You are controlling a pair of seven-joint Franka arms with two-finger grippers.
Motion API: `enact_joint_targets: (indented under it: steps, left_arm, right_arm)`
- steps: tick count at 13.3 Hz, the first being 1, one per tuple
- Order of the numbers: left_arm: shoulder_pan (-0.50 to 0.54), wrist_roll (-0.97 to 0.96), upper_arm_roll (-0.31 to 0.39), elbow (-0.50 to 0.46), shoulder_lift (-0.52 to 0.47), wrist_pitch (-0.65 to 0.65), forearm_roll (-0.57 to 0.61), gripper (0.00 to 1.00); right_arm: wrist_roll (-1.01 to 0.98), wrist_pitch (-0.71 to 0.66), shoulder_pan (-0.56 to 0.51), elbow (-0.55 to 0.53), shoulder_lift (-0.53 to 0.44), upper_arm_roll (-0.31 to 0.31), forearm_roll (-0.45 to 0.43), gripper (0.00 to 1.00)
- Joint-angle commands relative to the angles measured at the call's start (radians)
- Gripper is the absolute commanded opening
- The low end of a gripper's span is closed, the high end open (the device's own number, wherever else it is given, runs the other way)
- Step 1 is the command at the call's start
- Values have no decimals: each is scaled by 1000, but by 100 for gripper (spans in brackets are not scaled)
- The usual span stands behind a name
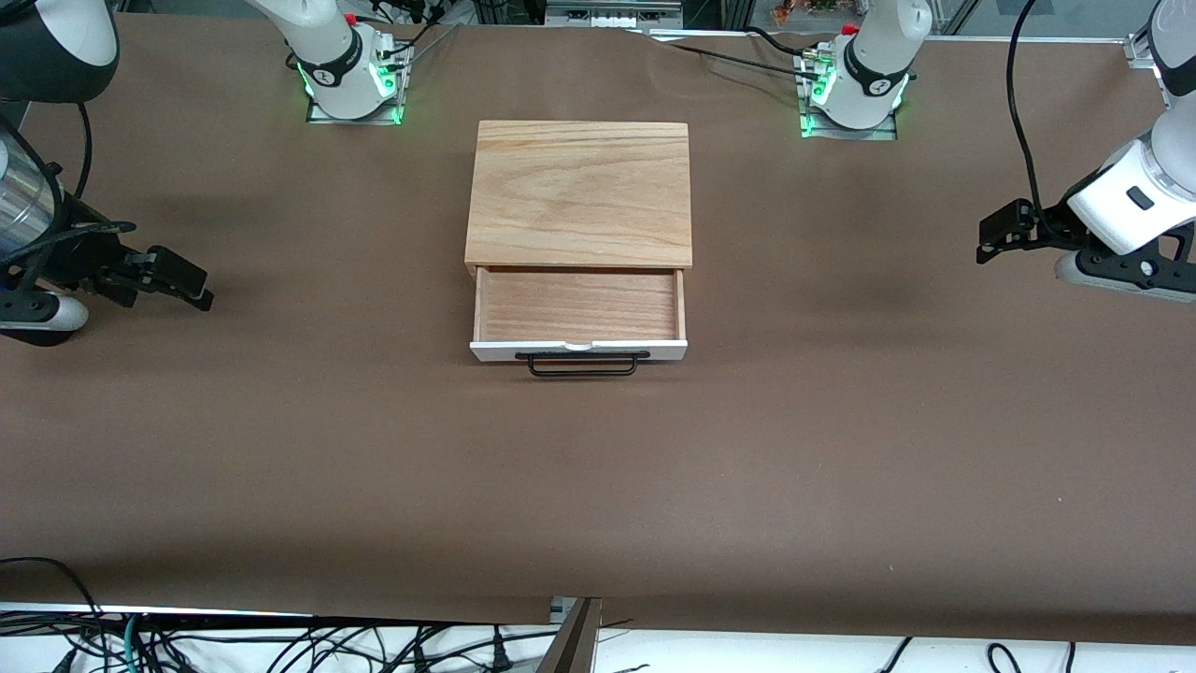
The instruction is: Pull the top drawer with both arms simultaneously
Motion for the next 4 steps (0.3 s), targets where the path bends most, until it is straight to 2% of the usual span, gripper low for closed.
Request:
enact_joint_targets:
  steps: [1,4]
  left_arm:
    - [11,-17,-15,-12,-19,-10,24,100]
    - [11,-17,-17,-12,-17,-20,24,100]
  right_arm:
    - [17,-17,-20,-22,-10,27,-19,100]
    - [17,-33,-12,2,0,27,-53,100]
